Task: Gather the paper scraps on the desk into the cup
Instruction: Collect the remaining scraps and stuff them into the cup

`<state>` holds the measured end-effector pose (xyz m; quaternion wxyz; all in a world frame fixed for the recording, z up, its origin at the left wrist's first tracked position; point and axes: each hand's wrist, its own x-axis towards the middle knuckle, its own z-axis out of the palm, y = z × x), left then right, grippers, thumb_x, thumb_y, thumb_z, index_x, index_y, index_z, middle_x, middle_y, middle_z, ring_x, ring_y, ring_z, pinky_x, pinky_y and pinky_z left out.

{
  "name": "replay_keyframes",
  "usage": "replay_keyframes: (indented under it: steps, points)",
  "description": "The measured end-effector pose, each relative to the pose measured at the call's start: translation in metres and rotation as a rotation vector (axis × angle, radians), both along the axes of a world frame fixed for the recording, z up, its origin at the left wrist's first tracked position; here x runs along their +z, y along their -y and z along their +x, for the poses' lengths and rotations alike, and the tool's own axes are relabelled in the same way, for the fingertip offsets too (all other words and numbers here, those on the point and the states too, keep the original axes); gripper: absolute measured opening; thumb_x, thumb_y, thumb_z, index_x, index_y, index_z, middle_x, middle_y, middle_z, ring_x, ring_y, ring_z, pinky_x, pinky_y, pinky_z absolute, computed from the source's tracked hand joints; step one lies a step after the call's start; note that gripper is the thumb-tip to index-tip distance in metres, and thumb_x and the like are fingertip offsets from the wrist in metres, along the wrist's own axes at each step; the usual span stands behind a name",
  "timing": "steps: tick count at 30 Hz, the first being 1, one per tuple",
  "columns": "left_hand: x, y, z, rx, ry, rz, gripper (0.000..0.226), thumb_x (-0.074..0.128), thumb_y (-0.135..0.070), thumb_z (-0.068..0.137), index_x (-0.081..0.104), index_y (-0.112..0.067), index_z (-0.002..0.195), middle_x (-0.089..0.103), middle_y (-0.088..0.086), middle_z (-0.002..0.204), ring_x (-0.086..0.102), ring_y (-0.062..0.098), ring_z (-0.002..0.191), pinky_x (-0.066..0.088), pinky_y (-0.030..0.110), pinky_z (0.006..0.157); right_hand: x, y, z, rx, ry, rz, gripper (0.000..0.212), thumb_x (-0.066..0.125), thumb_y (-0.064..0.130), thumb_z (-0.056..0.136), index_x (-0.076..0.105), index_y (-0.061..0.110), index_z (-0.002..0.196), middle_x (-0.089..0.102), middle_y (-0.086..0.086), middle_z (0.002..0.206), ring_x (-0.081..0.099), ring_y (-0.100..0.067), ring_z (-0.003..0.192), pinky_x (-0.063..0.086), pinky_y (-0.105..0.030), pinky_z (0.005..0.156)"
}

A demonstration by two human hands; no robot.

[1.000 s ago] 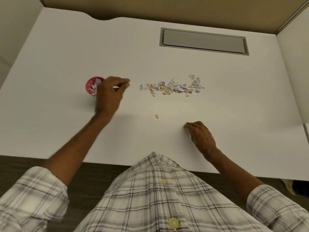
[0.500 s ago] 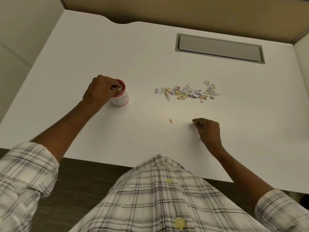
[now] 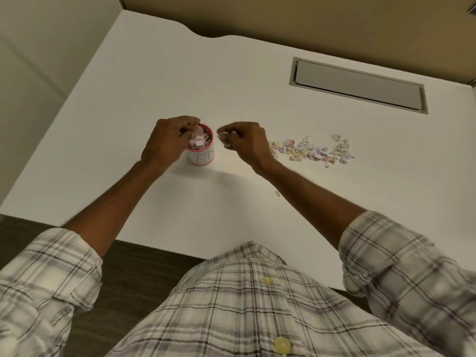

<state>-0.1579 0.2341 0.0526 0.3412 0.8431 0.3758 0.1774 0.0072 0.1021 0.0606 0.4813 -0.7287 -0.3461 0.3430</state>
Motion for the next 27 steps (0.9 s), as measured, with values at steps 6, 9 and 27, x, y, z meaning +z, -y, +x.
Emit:
replay_keyframes:
  steps: [6,9,27]
  points:
    - [-0.001,0.008,-0.007,0.07,0.024,0.035,0.037,0.065,0.001,0.087,0.067,-0.013,0.121,0.073,0.003,0.109,0.068,0.014,0.099,0.055,0.027,0.092,0.002,-0.05,-0.027,0.21,0.388,0.01,0.023,0.063,0.009,0.095,0.076,0.007,0.113,0.077,-0.01,0.11,0.071,-0.021,0.104,0.053,-0.023,0.09]
    - [-0.003,0.009,-0.009,0.13,0.039,0.022,0.039,0.063,0.0,0.088,0.064,-0.009,0.126,0.071,0.007,0.117,0.067,0.017,0.106,0.053,0.028,0.097,-0.003,-0.057,-0.034,0.3,0.499,-0.021,0.027,0.056,0.012,0.1,0.071,0.005,0.121,0.075,-0.013,0.115,0.07,-0.027,0.106,0.055,-0.038,0.095]
    - [0.004,0.017,0.0,0.107,-0.047,0.052,0.033,0.067,-0.013,0.091,0.067,-0.008,0.124,0.069,0.009,0.121,0.066,0.022,0.11,0.052,0.037,0.101,-0.016,-0.039,-0.025,0.231,0.718,0.008,0.008,0.064,0.004,0.088,0.063,0.01,0.093,0.07,-0.005,0.083,0.065,-0.024,0.074,0.058,-0.045,0.064]
